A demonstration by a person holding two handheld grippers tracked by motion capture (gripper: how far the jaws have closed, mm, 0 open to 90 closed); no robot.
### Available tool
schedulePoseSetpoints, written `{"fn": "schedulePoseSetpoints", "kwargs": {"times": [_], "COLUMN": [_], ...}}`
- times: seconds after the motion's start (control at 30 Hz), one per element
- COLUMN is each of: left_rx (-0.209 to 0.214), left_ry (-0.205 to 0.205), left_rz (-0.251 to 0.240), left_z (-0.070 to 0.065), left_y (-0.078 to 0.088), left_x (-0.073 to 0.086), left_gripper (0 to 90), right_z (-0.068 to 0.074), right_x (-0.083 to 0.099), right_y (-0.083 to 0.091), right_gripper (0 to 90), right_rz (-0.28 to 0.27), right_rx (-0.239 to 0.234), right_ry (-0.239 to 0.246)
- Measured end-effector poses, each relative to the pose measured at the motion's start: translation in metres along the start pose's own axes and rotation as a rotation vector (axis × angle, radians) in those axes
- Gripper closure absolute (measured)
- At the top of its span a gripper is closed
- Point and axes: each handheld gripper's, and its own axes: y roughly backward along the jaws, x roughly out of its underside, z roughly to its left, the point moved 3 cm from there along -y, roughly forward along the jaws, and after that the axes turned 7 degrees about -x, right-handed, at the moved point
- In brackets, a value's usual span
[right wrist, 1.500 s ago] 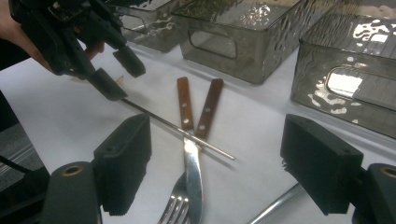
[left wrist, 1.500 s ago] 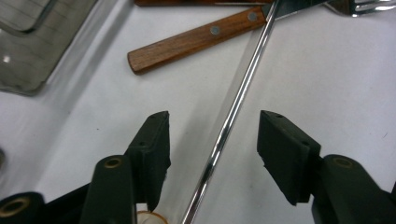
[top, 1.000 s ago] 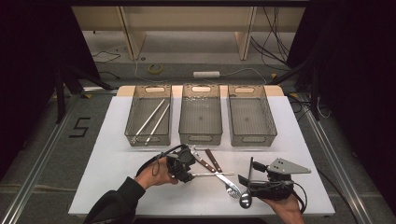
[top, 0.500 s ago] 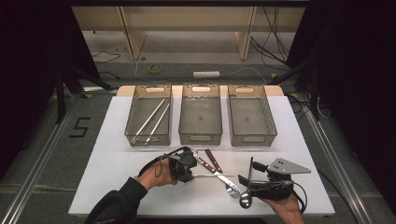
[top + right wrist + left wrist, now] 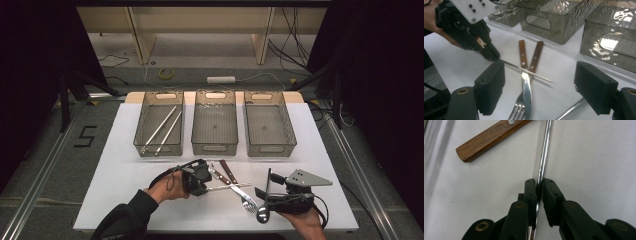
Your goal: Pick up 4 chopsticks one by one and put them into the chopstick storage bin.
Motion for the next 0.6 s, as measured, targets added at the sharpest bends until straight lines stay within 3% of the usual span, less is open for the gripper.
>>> {"fn": "schedulePoseSetpoints", "kwargs": {"times": [0.3,0.6], "left_rx": [0.007,0.007], "left_ry": [-0.048,-0.03], "left_rz": [-0.006,-0.019], "left_z": [-0.0026,-0.0006], "left_y": [0.0007,0.0032], "left_x": [0.0002,0.0006], "left_gripper": [84.2,85.1], "right_z": [-0.0002,-0.0003], "right_x": [0.0,-0.0001], "right_y": [0.0003,0.0009], "right_gripper": [25.9,26.0], "right_rz": [-0.001,-0.004], "right_rx": [0.003,0.004], "right_ry": [-0.003,-0.004]}}
